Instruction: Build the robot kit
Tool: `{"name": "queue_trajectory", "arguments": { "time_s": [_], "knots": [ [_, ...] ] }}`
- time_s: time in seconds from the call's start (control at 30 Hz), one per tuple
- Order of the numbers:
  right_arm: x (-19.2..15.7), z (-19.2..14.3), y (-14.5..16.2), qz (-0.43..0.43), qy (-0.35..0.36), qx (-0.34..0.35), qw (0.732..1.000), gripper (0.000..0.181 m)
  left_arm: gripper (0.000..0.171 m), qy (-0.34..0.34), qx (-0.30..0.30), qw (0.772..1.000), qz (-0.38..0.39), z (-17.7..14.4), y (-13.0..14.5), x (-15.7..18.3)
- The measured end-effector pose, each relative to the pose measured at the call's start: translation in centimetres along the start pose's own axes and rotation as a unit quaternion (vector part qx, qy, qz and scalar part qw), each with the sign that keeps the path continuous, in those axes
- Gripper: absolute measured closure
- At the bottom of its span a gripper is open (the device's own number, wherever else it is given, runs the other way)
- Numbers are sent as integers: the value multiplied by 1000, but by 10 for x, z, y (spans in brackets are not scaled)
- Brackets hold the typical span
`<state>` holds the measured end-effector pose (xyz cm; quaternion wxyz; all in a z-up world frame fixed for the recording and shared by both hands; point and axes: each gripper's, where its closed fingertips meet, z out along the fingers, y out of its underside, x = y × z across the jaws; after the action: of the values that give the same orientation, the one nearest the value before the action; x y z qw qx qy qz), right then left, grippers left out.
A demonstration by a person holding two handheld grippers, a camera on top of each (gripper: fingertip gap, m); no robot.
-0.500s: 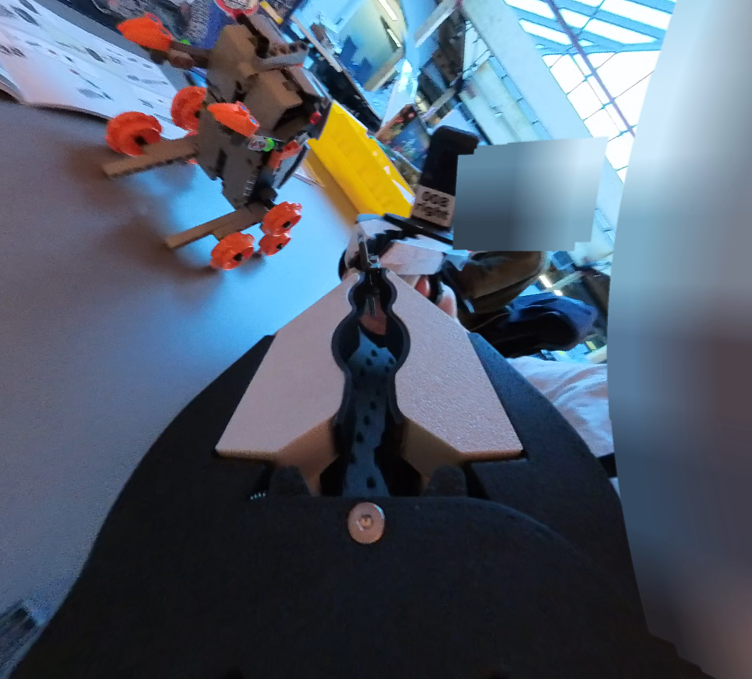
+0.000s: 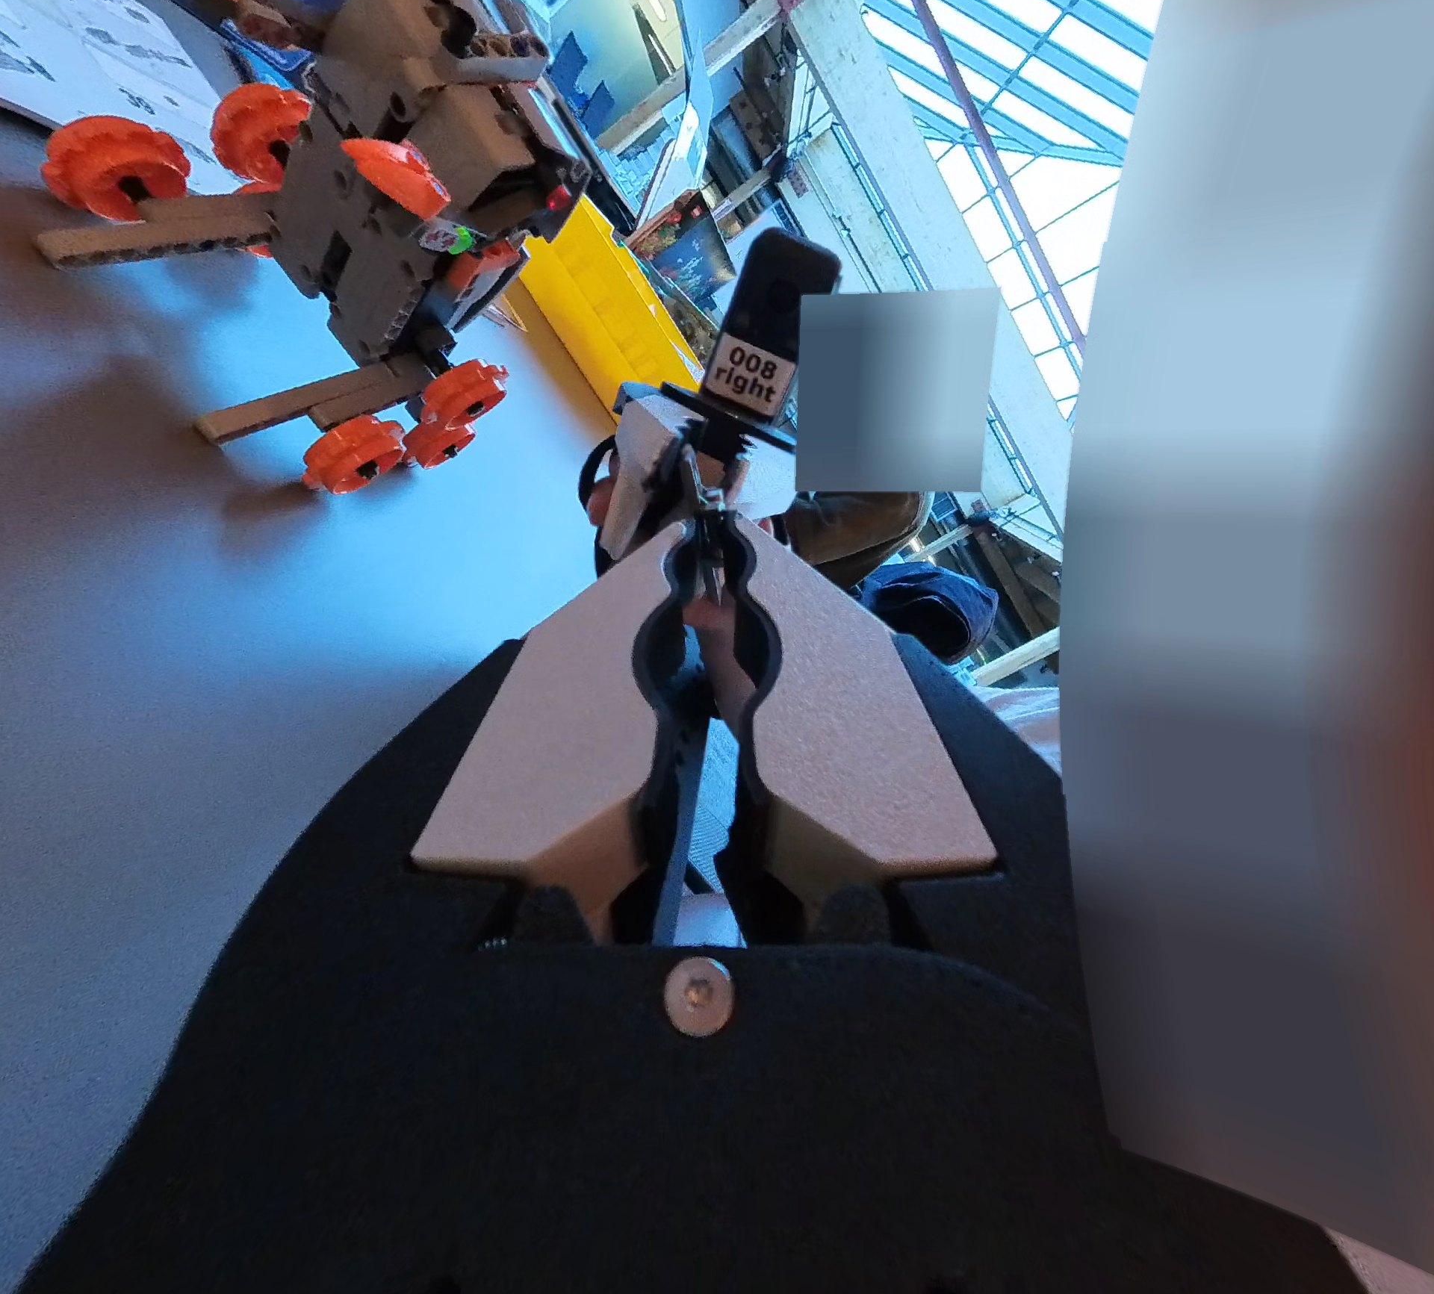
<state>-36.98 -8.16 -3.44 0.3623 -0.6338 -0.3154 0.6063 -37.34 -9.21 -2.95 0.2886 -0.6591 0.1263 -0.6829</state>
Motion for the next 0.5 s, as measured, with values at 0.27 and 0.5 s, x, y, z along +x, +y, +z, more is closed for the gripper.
{"name": "queue_trajectory", "arguments": {
  "time_s": [0.27, 0.5],
  "knots": [
    [-6, -1, 0, 121, -74, 4, 990, 166, 169, -11, 1, 999, 35, 1, 0, 1],
    [-5, -3, -1, 145, -87, 12, 986, 169, 169, -19, 10, 999, 38, -2, -2, -2]
  ]
}}
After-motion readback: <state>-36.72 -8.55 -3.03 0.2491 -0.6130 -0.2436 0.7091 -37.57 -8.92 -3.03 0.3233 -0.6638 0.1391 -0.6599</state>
